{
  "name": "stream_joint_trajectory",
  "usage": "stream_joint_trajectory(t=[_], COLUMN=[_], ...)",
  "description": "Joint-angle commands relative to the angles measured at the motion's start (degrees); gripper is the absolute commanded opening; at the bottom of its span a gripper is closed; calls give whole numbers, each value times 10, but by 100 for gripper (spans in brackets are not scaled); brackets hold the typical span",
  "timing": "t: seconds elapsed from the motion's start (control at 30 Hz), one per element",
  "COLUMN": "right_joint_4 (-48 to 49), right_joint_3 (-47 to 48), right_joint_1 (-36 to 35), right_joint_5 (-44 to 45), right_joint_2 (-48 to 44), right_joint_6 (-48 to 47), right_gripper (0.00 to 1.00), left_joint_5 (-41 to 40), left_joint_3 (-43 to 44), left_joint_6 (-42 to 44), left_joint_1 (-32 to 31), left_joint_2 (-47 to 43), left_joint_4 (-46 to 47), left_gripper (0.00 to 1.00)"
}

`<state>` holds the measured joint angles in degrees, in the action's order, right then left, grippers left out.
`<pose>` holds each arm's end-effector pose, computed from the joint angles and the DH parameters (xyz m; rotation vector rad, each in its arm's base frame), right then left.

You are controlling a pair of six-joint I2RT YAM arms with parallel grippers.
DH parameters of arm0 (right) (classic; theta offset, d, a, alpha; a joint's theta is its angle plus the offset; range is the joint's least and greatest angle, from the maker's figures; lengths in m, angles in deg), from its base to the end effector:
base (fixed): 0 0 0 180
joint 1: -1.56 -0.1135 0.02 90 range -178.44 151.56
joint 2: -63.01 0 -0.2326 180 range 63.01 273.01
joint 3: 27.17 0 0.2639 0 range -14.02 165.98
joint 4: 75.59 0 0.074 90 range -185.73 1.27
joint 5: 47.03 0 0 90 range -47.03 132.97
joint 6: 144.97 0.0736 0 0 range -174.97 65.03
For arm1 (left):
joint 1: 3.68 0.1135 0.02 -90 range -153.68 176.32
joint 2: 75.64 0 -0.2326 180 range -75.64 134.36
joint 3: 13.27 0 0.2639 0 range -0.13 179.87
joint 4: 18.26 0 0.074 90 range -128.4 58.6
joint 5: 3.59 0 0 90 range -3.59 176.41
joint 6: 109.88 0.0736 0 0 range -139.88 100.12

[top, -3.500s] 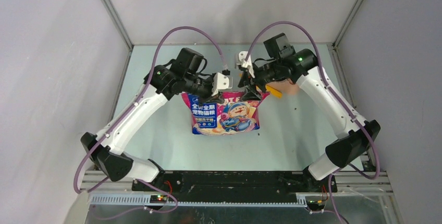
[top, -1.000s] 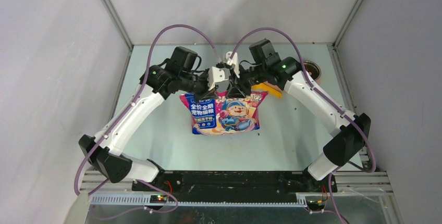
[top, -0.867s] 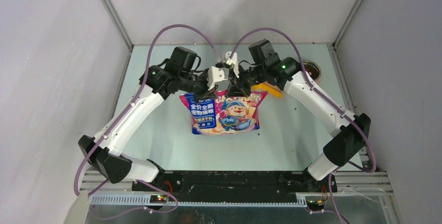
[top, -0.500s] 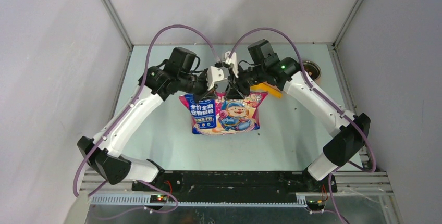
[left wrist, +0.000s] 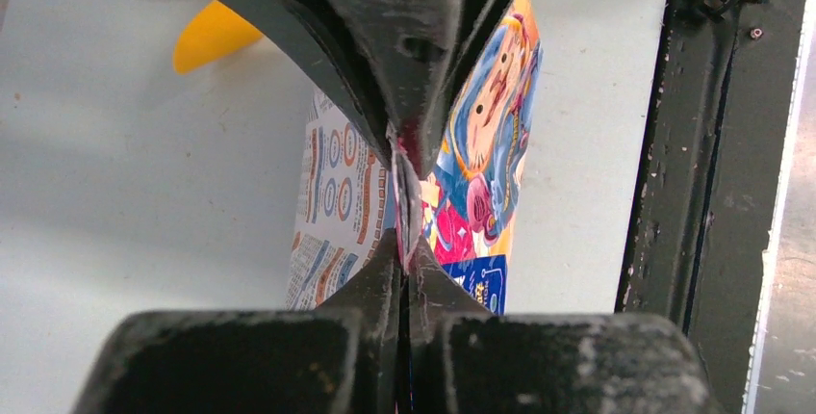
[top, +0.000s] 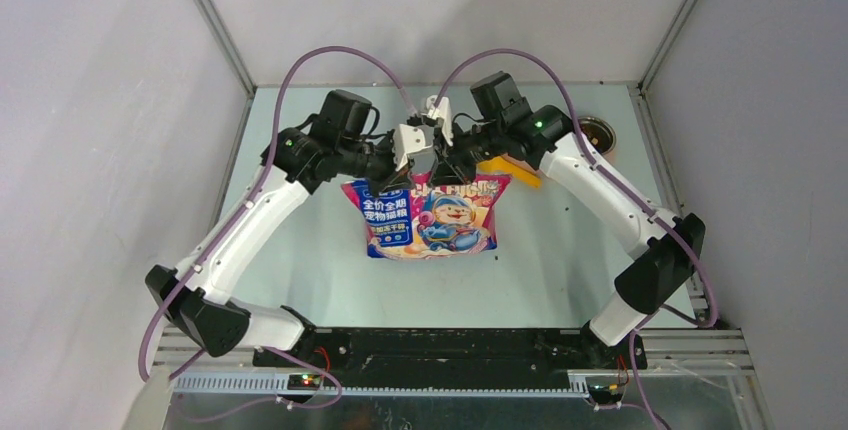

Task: Serve the pet food
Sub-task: Close the pet food bag at the center of the board.

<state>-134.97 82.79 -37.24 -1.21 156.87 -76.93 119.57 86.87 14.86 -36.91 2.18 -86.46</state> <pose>0.2652 0.2790 0.3318 -1.4740 1.7367 1.0427 0.2368 -0.2033 0.3437 1.5066 1.7414 -0.6684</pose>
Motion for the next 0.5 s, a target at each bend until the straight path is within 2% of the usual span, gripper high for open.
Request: stream_joint_trajectory(t=[0.0, 0.07, 0.1, 0.27, 0.33, 0.4, 0.43, 0.47], right_joint_4=[14, -30, -36, -45, -38, -36, -37, -41], right_joint_3=[57, 55, 46, -7, -24, -32, -33, -35], right_joint_1=[-56, -44, -41, -28, -29, -26, -26, -25], right_joint_5=[10, 22, 27, 73, 95, 107, 112, 118], right_joint_2=[5, 0, -8, -43, -54, -61, -66, -67], right_joint_6=[-64, -99, -107, -149, -153, -158, -160, -166], right_gripper=[34, 46, 48, 45, 35, 19, 5, 1], left_joint_5=[-10, -12, -12, -11, -11, -10, -10, -12], left_joint_3=[5, 3, 1, -2, -1, 0, 0, 0], left_joint_6=[-21, -20, -20, -20, -20, -21, -21, -21], left_joint_1=[-18, -18, -18, -18, -18, -18, -18, -18], left_joint_2=[-1, -3, -4, -7, -6, -5, -5, -5], left_joint_4=[38, 38, 38, 41, 41, 41, 40, 39], left_gripper=[0, 0, 0, 0, 0, 0, 0, 0])
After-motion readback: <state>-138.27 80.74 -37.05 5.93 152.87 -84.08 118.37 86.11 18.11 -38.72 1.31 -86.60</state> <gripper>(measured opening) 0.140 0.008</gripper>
